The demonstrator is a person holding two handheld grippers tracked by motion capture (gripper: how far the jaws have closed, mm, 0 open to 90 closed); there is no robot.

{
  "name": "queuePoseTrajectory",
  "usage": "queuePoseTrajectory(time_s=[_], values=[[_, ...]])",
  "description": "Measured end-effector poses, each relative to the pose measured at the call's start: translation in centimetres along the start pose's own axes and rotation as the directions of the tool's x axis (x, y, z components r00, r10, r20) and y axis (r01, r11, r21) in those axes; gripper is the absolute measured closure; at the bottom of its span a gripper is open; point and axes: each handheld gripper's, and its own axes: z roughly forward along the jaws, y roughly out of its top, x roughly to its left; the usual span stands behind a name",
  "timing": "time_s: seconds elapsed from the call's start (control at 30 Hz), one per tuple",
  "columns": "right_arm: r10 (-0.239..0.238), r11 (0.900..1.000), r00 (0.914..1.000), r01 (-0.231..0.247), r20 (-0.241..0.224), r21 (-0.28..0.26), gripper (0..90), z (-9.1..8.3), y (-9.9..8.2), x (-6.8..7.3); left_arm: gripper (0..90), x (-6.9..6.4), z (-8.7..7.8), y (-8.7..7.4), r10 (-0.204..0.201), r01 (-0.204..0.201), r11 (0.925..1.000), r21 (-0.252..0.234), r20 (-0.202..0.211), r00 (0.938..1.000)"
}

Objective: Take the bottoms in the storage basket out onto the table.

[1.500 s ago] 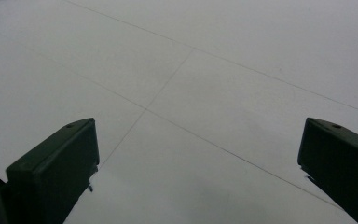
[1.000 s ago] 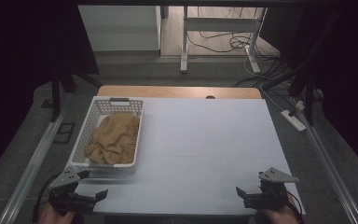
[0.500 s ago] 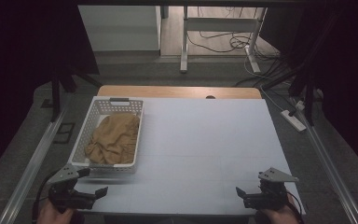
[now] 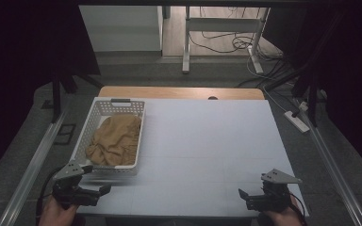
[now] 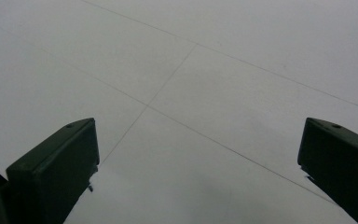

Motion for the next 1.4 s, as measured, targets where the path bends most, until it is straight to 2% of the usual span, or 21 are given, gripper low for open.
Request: queuePoseTrajectory(time_s=[0.4,1.1,1.4], values=[[-0.006,1.0,1.0,0.006,0.0,0.005,0.0,0.0,0.0,0.0,0.0,0.3,1.1,1.4,0.026,-0.027,0.9996,-0.011,-0.013,0.9996],[-0.015,0.9998,0.9999,0.015,0.0,0.014,0.0,0.1,0.0,0.1,0.0,2.3,2.5,3.4,-0.03,0.03,0.9995,0.005,-0.036,0.9989],[-0.018,0.9997,0.9998,0.018,-0.001,0.017,0.0,0.2,0.0,0.1,0.0,2.8,3.1,4.4,-0.02,0.021,0.9995,0.022,-0.047,0.9987]])
